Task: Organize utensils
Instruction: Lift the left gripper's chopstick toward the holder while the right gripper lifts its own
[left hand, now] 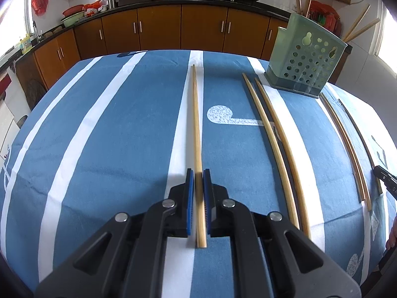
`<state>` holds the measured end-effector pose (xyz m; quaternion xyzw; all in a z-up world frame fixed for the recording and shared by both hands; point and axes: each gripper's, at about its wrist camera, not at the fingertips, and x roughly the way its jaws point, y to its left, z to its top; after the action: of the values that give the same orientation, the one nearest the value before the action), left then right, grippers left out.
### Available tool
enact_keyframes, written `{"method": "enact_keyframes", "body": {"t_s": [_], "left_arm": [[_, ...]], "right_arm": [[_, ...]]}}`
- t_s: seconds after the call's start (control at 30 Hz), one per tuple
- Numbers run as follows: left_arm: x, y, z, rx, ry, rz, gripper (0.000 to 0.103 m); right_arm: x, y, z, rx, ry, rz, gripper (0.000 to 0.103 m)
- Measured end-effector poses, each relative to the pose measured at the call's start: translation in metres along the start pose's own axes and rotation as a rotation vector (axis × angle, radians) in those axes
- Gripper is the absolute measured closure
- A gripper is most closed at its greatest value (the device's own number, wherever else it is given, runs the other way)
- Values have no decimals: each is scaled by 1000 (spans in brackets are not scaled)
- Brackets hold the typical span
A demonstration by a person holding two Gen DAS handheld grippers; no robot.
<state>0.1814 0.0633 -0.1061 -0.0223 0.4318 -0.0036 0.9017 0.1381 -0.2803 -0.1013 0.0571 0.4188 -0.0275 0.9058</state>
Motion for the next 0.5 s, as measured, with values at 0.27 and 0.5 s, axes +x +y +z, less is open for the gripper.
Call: {"method": "enact_keyframes", "body": {"t_s": [0.27, 0.5], "left_arm": [[-17, 8, 7, -4, -17, -3, 95], [-58, 8, 33, -8, -146, -5, 95]], "right_arm": [[-30, -9, 10, 33, -85, 13, 95], [-54, -20, 27, 70, -172, 20, 95]]}}
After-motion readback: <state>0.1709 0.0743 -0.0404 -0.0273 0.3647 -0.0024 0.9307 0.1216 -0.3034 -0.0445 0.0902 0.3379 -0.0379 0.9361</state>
